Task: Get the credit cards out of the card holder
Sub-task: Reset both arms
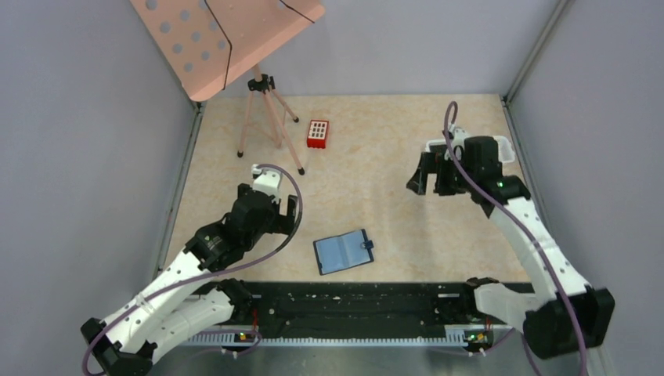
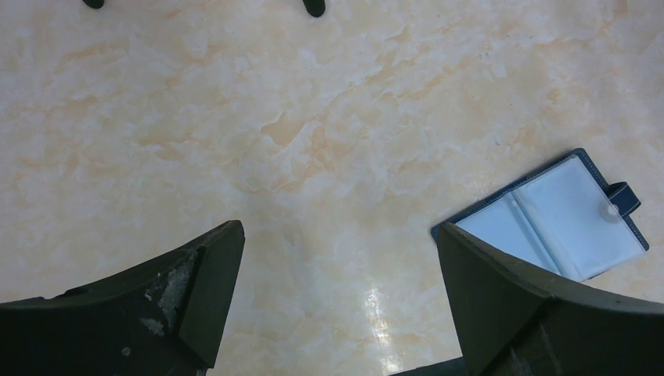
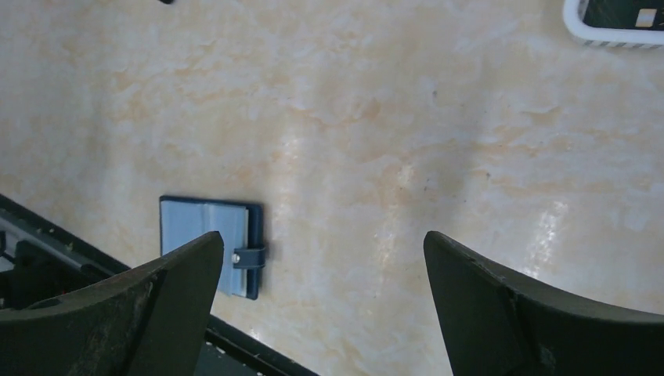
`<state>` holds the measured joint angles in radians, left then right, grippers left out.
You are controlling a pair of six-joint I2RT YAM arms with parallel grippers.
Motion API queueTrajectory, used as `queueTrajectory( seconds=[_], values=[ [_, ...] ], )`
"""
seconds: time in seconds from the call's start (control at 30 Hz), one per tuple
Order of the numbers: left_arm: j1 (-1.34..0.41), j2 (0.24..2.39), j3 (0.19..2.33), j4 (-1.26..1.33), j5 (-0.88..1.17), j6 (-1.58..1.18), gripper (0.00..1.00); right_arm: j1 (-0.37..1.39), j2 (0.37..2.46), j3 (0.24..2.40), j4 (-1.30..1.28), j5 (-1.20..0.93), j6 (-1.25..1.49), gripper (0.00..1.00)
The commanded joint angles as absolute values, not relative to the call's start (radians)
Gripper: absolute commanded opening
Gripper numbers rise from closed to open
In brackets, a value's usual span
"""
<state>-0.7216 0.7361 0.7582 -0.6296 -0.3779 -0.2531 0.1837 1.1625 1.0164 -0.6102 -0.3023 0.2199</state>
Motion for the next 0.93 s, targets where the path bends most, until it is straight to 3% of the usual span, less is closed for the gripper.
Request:
queueTrajectory(
  seconds=[0.0,0.37,0.9],
  values=[
    [-0.716,0.686,0.778,-0.628,-0.447,-0.270,0.99,0.221,0.934,0.892,-0.527,-0.340,0.308,0.99],
    [-0.717,0.480,0.716,-0.529,-0.351,-0.217,0.99,0.220,0.582,0.700,-0.425,-0.387,0.306,0.99],
    [-0.717,0.447,0.706,-0.528,-0.344,-0.211,0.98,0.221,0.570,0.681,-0.405,-0.407,0.306,0.99]
  ],
)
